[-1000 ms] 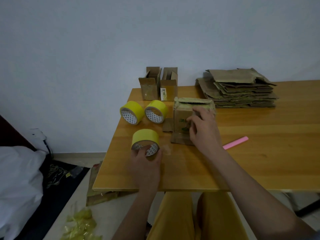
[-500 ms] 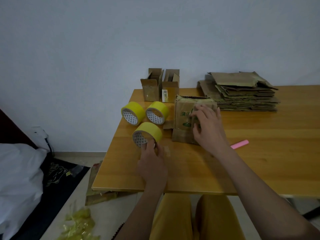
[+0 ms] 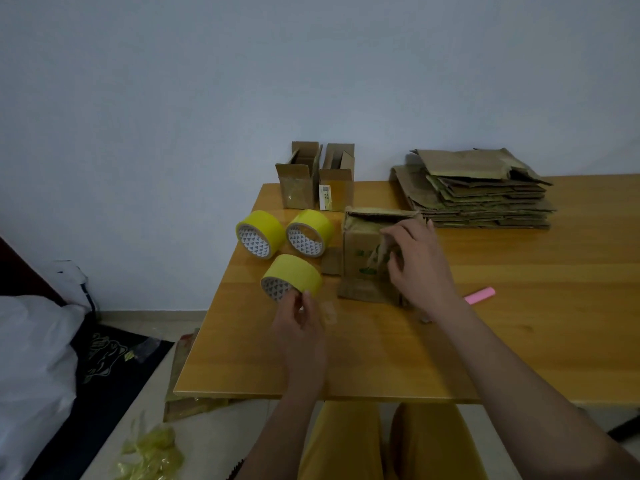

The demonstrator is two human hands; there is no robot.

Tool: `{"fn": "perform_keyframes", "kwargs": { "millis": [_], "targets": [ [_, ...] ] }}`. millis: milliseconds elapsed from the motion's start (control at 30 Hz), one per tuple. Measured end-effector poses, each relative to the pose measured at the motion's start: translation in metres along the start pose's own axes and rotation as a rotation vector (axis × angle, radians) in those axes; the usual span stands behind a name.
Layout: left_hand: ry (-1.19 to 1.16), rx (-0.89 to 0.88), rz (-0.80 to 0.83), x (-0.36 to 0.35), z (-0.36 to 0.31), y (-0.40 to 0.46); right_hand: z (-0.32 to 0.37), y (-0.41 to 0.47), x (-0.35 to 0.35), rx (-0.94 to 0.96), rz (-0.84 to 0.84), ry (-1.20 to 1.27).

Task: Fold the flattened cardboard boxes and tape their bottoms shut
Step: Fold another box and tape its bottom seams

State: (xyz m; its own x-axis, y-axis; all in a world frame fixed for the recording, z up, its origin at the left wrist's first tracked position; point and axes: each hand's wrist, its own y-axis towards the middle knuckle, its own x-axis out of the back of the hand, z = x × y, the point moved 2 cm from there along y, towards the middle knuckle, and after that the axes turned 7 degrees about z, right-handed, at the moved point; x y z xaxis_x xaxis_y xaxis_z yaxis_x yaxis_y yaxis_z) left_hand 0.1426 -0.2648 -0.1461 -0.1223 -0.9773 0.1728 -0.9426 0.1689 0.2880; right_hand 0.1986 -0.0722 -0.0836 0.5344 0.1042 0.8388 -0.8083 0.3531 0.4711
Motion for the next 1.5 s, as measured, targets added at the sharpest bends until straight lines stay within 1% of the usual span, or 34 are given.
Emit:
{"fn": "perform_keyframes", "kwargs": {
  "millis": [167, 200, 300, 333, 400, 467, 533, 633, 700, 833, 1033, 1167, 1233, 1300, 1333, 1400, 1500],
  "targets": [
    [-0.013, -0.078, 0.004, -0.002, -0.012, -0.004, -0.002, -0.008, -0.004, 0.001, 0.004, 0.049],
    [-0.015, -0.112, -0.006, 0.001, -0.022, -0.003, -0.002, -0.008, -0.003, 0.006, 0.01, 0.052],
    [-0.038, -0.296, -0.048, 0.007, -0.065, 0.017, -0.001, -0.005, -0.001, 0.005, 0.007, 0.067],
    [-0.073, -0.313, -0.048, 0.009, -0.08, 0.026, 0.0, -0.005, -0.001, 0.004, 0.005, 0.077],
    [-0.224, -0.226, 0.001, 0.012, -0.103, 0.045, 0.002, -0.005, 0.001, -0.012, 0.0, 0.123],
    [-0.348, -0.145, 0.099, 0.009, -0.115, 0.056, 0.002, -0.003, 0.006, -0.059, 0.012, 0.23],
    [-0.396, -0.131, 0.171, 0.002, -0.12, 0.064, -0.002, 0.001, 0.011, -0.109, 0.031, 0.367],
    [-0.457, -0.107, 0.215, -0.016, -0.127, 0.073, -0.008, 0.007, 0.024, -0.203, 0.069, 0.573],
    [-0.486, -0.074, 0.246, -0.032, -0.128, 0.079, -0.01, 0.009, 0.031, -0.271, 0.126, 0.639],
    [-0.533, 0.003, 0.301, -0.063, -0.125, 0.09, -0.014, 0.022, 0.038, -0.343, 0.168, 0.6],
    [-0.542, 0.026, 0.382, -0.092, -0.119, 0.101, -0.028, 0.049, 0.04, -0.462, 0.102, 0.571],
    [-0.513, 0.039, 0.399, -0.105, -0.111, 0.109, -0.04, 0.056, 0.033, -0.586, 0.107, 0.681],
    [-0.501, 0.072, 0.389, -0.109, -0.103, 0.11, -0.044, 0.055, 0.034, -0.61, 0.09, 0.734],
    [-0.537, 0.118, 0.37, -0.111, -0.095, 0.111, -0.046, 0.055, 0.037, -0.6, 0.083, 0.77],
    [-0.57, 0.139, 0.364, -0.112, -0.093, 0.112, -0.047, 0.057, 0.038, -0.584, 0.093, 0.756],
    [-0.646, 0.173, 0.372, -0.114, -0.093, 0.114, -0.046, 0.06, 0.038, -0.535, 0.132, 0.651],
    [-0.665, 0.184, 0.405, -0.119, -0.098, 0.114, -0.048, 0.064, 0.034, -0.524, 0.173, 0.458]
  ]
}}
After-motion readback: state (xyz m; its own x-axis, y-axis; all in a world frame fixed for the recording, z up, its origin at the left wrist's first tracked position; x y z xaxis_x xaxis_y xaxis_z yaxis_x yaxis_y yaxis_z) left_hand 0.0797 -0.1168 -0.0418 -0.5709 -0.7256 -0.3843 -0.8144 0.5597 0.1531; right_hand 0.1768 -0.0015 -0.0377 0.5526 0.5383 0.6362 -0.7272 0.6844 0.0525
